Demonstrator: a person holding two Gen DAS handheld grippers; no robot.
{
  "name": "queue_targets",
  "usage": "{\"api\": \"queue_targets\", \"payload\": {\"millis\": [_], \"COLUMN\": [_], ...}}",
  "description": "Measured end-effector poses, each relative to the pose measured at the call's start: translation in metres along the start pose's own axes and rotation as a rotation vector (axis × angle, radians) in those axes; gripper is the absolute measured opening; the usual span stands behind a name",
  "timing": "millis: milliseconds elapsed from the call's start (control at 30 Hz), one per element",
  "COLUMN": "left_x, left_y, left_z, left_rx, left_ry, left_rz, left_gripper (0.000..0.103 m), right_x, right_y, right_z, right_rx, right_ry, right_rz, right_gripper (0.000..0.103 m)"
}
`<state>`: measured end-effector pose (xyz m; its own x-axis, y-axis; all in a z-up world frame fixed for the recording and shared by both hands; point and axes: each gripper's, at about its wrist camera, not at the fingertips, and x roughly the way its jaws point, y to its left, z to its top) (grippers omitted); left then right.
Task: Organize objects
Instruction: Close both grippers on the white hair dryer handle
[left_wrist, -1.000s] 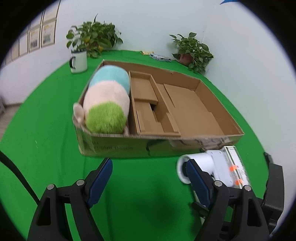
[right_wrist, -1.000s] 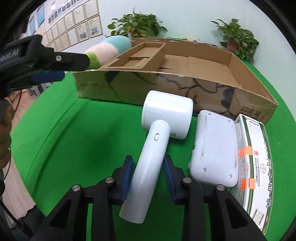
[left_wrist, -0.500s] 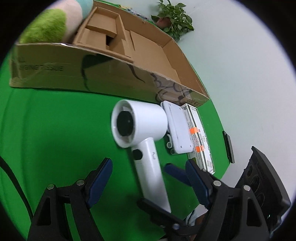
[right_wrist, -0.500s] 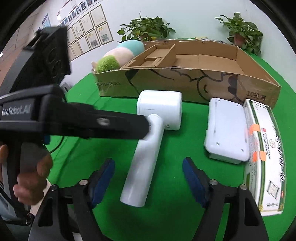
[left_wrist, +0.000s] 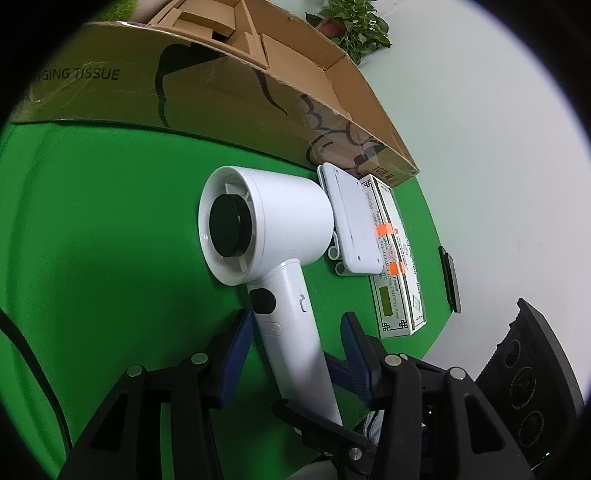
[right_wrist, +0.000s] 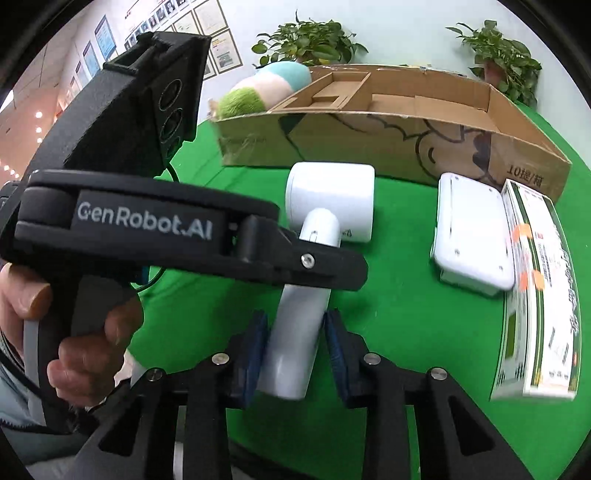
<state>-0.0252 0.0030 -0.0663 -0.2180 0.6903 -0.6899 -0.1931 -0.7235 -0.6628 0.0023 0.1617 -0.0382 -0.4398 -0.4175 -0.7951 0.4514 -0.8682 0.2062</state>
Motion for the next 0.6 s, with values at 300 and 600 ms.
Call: {"api": "queue_targets", "payload": {"millis": [300,600], "left_x": [0.006,-0.003], "left_y": [0.007,-0.01], "left_z": [0.02,0.016], "left_rx": [-0.032,0.028], "left_ry": [-0.006,-0.024], "left_rz": [0.016,0.037], "left_gripper": [0.034,0.034], "right_x": [0.026,0.025], "right_y": [-0.005,0.005], "right_z": [0.028,0.032], "right_rx": [0.044,0.024], "right_ry": [0.047,0.01], "right_rz": [-0.049,-0.1], "right_gripper": [0.029,0.026]}}
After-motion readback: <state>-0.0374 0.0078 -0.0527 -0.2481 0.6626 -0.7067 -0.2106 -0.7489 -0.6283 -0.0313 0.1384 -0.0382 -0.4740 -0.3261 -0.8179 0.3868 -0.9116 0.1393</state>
